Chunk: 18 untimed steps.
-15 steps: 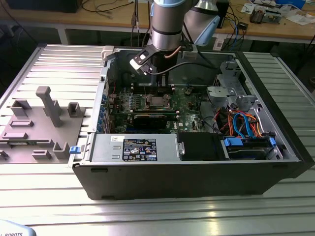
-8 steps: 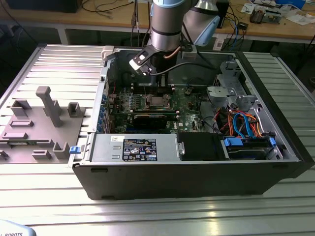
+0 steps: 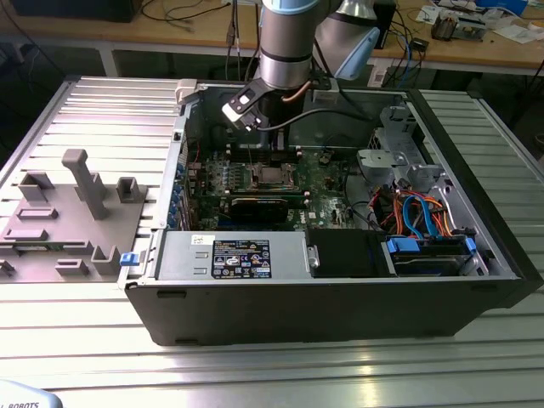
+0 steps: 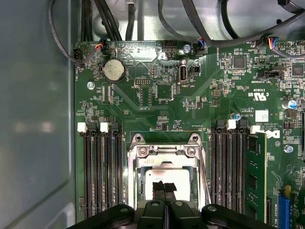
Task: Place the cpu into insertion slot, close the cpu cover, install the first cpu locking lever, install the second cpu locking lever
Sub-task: 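Close the cpu cover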
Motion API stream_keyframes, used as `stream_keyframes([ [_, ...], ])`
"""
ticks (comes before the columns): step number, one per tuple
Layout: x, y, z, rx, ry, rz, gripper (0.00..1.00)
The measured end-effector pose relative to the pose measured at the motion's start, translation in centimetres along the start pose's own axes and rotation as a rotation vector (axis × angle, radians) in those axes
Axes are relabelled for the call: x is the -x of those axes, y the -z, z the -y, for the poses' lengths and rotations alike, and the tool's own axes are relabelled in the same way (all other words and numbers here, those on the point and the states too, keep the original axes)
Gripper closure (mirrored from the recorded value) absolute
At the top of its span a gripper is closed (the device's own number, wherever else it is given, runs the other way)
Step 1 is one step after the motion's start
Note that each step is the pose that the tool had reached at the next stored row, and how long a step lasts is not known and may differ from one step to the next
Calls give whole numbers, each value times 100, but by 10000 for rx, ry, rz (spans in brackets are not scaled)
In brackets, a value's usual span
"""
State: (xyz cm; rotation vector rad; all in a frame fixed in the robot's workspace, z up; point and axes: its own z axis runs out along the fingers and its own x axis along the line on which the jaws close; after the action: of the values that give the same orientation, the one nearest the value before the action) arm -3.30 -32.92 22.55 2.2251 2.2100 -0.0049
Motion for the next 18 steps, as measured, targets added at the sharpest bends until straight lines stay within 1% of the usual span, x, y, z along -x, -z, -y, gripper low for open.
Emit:
stream_keyframes([
  [18, 0, -26, 42, 0, 1, 0, 89],
])
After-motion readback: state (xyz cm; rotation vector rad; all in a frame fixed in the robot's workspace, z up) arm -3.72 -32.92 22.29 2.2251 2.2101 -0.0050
